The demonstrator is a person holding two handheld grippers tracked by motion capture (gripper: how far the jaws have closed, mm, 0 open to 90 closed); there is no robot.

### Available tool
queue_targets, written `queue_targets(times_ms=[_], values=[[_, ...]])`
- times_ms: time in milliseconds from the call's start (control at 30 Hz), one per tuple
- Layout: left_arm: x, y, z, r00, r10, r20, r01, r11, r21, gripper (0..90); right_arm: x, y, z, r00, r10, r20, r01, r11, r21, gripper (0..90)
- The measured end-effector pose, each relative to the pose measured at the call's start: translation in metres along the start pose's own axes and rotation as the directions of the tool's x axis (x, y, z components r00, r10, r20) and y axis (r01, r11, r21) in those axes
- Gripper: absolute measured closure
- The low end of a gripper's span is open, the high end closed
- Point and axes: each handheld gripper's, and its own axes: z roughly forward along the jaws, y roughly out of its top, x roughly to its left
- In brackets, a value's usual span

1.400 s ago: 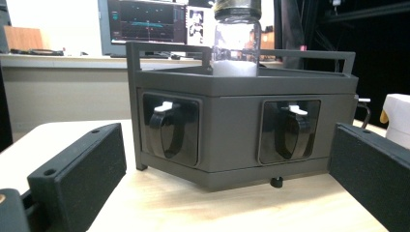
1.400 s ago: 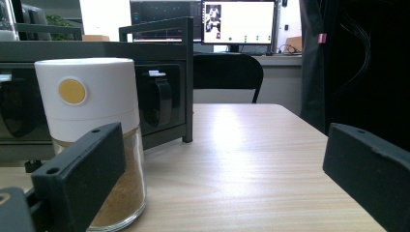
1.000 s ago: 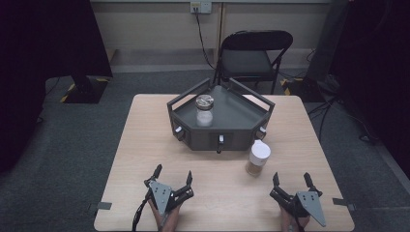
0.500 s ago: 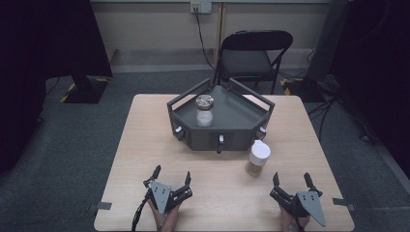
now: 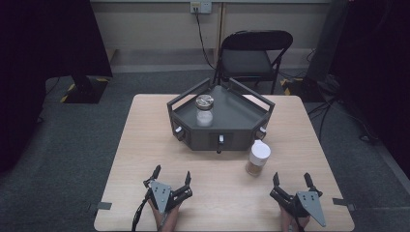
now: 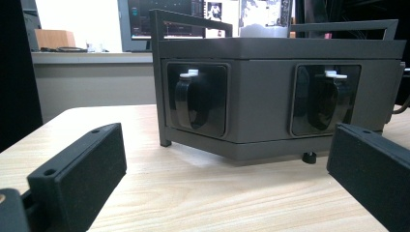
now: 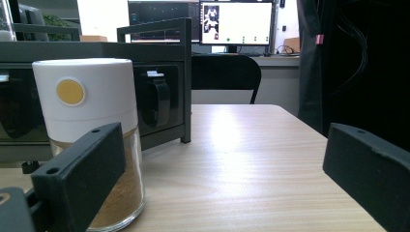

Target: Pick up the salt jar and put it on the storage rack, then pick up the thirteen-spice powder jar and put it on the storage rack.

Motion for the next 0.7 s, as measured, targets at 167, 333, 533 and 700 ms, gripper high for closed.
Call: queue_targets(times_ms=[167, 333, 533, 700], values=[[0.0000, -0.0001, 0.0000, 1.0000, -0.001, 0.001, 0.001, 1.0000, 0.000, 0.0, 0.0000, 0.0001, 0.0000, 1.0000, 0.001, 0.000, -0.001, 1.0000, 0.001, 0.1], [-0.0010, 0.0000, 0.0000, 1.0000, 0.001, -0.005, -0.001, 1.0000, 0.000, 0.0, -0.0001, 0.0003, 0.0001, 1.0000, 0.002, 0.000, -0.002, 1.0000, 0.002, 0.1], [-0.0012, 0.0001, 0.0002, 1.0000, 0.000, -0.007, 0.000, 1.0000, 0.000, 0.0, 0.0002, 0.0005, 0.0002, 1.0000, 0.004, 0.002, -0.004, 1.0000, 0.003, 0.0], [-0.0012, 0.0002, 0.0002, 1.0000, 0.000, -0.006, 0.000, 1.0000, 0.001, 0.0, -0.0001, 0.0009, 0.0008, 1.0000, 0.006, 0.001, -0.006, 1.0000, 0.005, 0.0]])
